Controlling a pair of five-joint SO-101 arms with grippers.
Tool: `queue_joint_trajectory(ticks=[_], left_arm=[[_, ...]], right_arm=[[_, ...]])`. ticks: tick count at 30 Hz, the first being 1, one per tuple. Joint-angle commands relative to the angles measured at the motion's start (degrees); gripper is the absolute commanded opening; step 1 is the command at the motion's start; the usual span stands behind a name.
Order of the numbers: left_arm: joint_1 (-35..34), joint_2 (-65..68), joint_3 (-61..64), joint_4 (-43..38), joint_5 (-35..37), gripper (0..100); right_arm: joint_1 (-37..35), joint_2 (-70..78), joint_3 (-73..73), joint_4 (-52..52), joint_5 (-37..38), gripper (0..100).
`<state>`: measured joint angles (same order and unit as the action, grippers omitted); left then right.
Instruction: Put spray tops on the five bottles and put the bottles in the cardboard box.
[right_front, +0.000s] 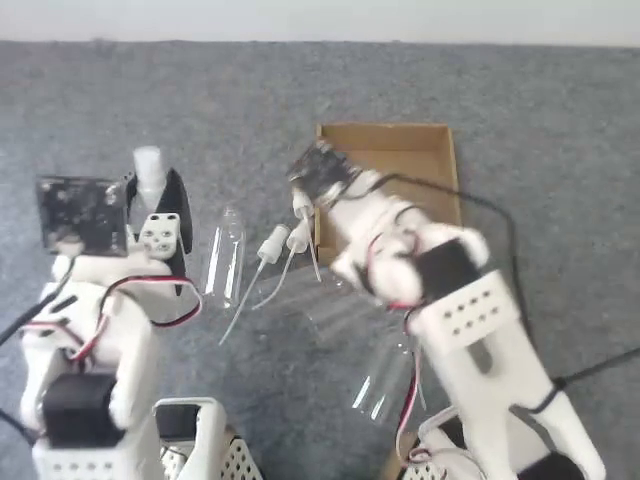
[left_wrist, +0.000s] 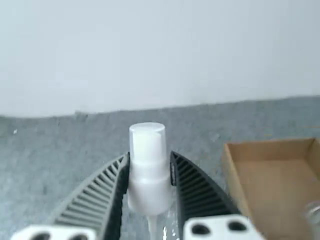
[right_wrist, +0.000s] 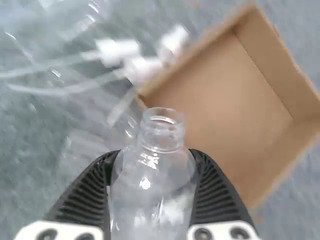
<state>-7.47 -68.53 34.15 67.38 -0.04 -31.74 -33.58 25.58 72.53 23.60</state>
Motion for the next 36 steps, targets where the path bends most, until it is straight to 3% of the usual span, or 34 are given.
queue_joint_trajectory(ticks=[1, 6, 12, 17, 36], left_arm=[[2.5, -0.8, -6.9, 0.4, 2.4, 1], [5.5, -0.8, -9.0, -0.8, 8.2, 1], [12.2, -1.0, -8.3, -7.7, 15.6, 1], [16.4, -0.9, -8.3, -10.1, 15.9, 1], [16.4, -1.2, -3.4, -12.5, 16.2, 1]], right_arm=[[-6.4, -7.1, 7.9, -11.8, -2.9, 0.6], [-10.1, -16.7, 21.3, -20.7, -2.9, 0.6], [-15.2, -27.0, 29.6, -22.1, -3.3, 0.6], [-18.2, -29.9, 32.8, -24.1, -5.4, 0.6], [-20.5, -30.5, 46.1, -48.7, -5.8, 0.6]])
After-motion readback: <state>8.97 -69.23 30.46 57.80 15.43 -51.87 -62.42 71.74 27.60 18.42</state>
